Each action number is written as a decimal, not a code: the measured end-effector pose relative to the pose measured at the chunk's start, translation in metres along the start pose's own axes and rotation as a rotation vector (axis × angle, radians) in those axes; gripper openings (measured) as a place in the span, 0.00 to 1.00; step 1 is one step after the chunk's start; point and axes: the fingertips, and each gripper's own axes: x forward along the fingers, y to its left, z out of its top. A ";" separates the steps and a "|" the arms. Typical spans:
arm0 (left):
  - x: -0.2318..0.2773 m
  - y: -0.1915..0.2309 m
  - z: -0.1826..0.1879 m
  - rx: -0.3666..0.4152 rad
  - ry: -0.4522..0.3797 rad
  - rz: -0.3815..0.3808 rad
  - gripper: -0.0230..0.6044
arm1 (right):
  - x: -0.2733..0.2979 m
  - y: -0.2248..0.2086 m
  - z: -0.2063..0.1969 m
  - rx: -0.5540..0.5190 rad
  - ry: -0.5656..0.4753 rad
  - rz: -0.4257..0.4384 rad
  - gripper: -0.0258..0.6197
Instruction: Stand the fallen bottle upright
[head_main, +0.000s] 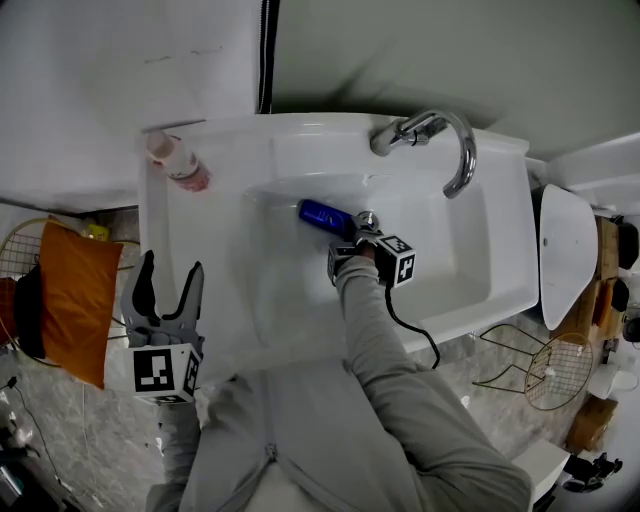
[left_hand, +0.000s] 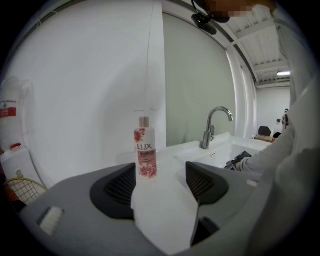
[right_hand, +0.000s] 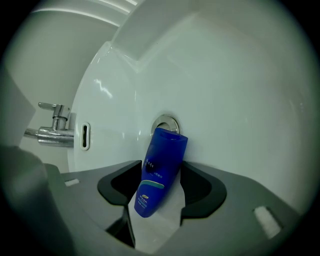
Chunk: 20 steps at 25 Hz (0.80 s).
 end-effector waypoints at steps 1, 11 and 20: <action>0.000 0.000 0.000 0.000 0.002 -0.001 0.58 | 0.000 0.000 0.000 0.009 -0.009 -0.006 0.39; 0.003 -0.005 -0.004 0.006 0.015 -0.012 0.58 | 0.002 -0.004 0.002 0.042 -0.079 -0.117 0.39; 0.001 -0.004 -0.001 0.009 0.000 -0.013 0.58 | -0.001 0.007 0.004 -0.054 -0.079 -0.027 0.29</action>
